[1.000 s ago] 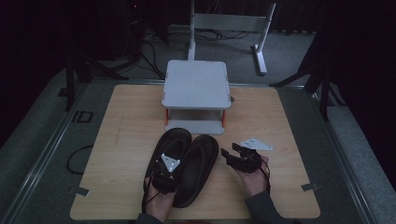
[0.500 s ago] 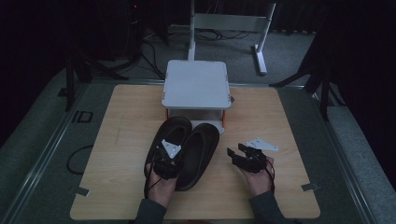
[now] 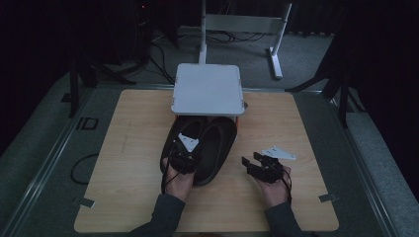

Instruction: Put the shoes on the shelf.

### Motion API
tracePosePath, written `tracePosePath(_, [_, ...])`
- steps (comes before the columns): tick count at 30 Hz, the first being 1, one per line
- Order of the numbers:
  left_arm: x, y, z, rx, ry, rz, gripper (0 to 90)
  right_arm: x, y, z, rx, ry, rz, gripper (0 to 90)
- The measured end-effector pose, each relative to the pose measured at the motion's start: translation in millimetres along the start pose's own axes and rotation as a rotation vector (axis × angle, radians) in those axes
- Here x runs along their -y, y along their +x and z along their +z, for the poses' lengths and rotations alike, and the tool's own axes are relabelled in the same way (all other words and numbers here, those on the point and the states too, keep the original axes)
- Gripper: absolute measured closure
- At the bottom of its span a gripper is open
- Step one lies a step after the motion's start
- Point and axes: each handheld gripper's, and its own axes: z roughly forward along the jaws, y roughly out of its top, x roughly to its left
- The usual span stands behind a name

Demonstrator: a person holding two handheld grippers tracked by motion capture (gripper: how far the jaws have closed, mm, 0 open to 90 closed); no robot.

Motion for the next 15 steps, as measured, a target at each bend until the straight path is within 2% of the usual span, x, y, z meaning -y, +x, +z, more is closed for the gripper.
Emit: tracePosePath(15, [-24.9, -6.7, 24.6, -0.029, -0.034, -0.014, 77.3, 1.0, -2.6, 1.1, 0.006, 0.005, 0.007, 44.5])
